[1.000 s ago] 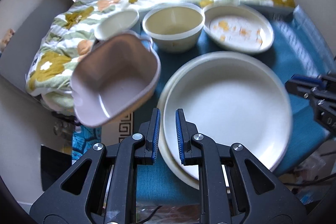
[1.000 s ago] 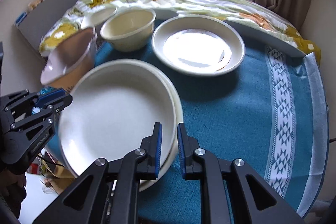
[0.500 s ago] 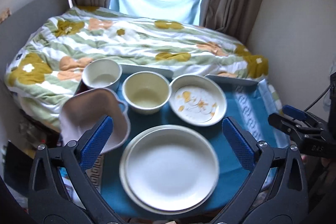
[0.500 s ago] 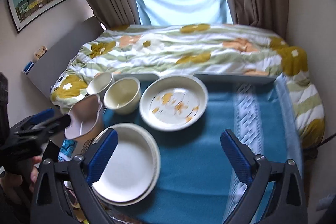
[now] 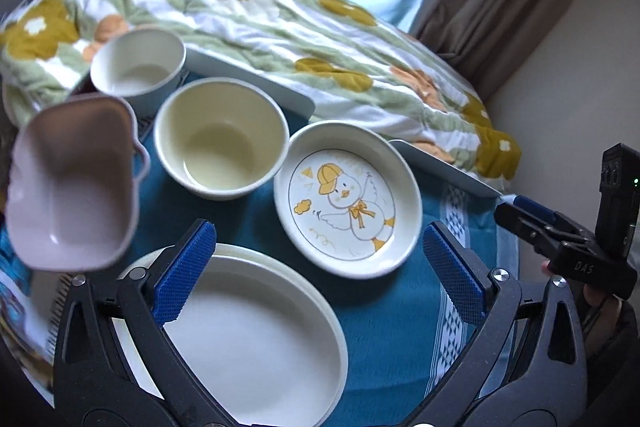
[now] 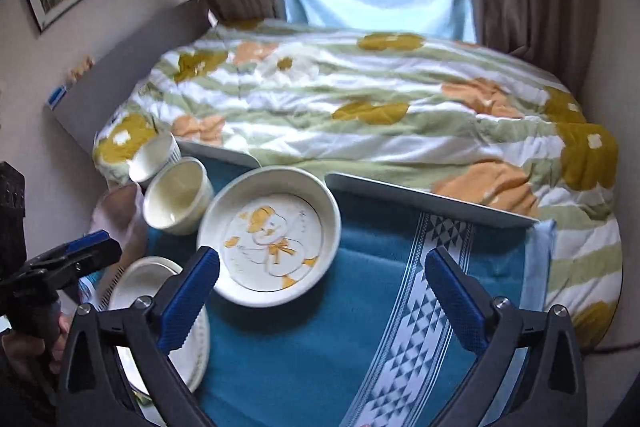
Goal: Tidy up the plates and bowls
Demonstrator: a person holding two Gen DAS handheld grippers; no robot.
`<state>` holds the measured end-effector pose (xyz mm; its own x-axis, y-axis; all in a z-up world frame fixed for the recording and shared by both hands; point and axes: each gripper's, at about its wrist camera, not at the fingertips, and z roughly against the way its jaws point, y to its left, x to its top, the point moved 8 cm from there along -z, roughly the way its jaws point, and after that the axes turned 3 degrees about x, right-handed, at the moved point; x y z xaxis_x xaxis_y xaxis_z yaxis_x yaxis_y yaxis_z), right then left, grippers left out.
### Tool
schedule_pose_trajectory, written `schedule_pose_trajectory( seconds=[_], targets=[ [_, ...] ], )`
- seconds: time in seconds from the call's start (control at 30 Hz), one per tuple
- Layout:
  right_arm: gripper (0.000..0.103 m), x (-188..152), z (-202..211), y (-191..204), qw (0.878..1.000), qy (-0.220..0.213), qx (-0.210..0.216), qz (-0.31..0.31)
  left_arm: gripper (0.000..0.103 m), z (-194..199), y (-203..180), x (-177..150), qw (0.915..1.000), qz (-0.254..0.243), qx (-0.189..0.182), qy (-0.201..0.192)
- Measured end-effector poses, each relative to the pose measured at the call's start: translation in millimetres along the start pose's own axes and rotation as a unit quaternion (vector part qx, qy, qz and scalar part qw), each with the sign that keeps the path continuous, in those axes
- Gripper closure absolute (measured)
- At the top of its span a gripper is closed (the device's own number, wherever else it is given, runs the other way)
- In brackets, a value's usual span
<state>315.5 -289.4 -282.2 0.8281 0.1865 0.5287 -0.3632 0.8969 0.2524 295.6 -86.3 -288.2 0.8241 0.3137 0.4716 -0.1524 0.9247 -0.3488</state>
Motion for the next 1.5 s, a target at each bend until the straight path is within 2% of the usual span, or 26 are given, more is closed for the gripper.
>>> schedule_pose_trajectory(
  seconds=[0.03, 0.17, 0.23, 0.3, 0.37, 0.53, 0.6, 0.67, 0.77, 0.87, 1.03, 1.3, 1.5],
  targets=[
    [0.001, 0.5, -10.8, -4.8, 1.0, 0.011, 0.008, 0.001, 0.004, -13.2, 1.5, -0.7, 0.9999, 0.012, 0.004, 0.008],
    [0.003, -0.3, -54.4, -16.2, 0.997, 0.051, 0.05, 0.011, 0.024, -51.4, 5.6, -2.5, 0.9988, 0.032, 0.024, 0.028],
    [0.015, -1.8, -72.3, -16.1, 0.995, 0.065, 0.067, 0.023, 0.031, -69.7, 9.9, -2.4, 0.998, 0.039, 0.032, 0.039],
    [0.031, -3.9, -87.1, -15.9, 0.993, 0.08, 0.082, 0.027, 0.046, -84.0, 12.0, -4.2, 0.9972, 0.048, 0.032, 0.048],
    [0.037, -6.4, -99.1, -15.6, 0.991, 0.091, 0.098, 0.028, 0.054, -93.8, 14.2, -5.0, 0.9966, 0.048, 0.035, 0.056],
    [0.057, -11.2, -116.8, -11.3, 0.986, 0.11, 0.121, 0.039, 0.065, -109.2, 16.4, -8.3, 0.9953, 0.049, 0.046, 0.07],
    [0.068, -12.4, -119.4, -8.8, 0.984, 0.116, 0.129, 0.043, 0.07, -112.4, 16.9, -8.3, 0.9948, 0.049, 0.052, 0.073],
    [0.072, -13.2, -121.7, -7.1, 0.983, 0.118, 0.13, 0.047, 0.076, -114.0, 18.1, -7.4, 0.9945, 0.047, 0.058, 0.074],
    [0.08, -13.1, -125.0, -7.5, 0.984, 0.119, 0.127, 0.05, 0.09, -113.7, 25.1, -7.4, 0.9932, 0.047, 0.076, 0.076],
    [0.088, -12.7, -125.9, -10.8, 0.985, 0.115, 0.12, 0.047, 0.092, -115.0, 27.3, -6.7, 0.9928, 0.042, 0.083, 0.075],
    [0.089, -11.9, -125.2, -11.3, 0.986, 0.108, 0.117, 0.043, 0.092, -113.6, 25.5, -5.1, 0.9917, 0.021, 0.103, 0.074],
    [0.089, -12.1, -104.9, -13.2, 0.99, 0.089, 0.109, 0.029, 0.092, -93.8, 7.2, 1.5, 0.9941, -0.003, 0.094, 0.055],
    [0.089, -6.2, -65.4, -1.6, 0.993, 0.06, 0.095, 0.025, 0.092, -51.3, -3.7, 6.4, 0.9966, -0.026, 0.073, 0.03]
  ],
)
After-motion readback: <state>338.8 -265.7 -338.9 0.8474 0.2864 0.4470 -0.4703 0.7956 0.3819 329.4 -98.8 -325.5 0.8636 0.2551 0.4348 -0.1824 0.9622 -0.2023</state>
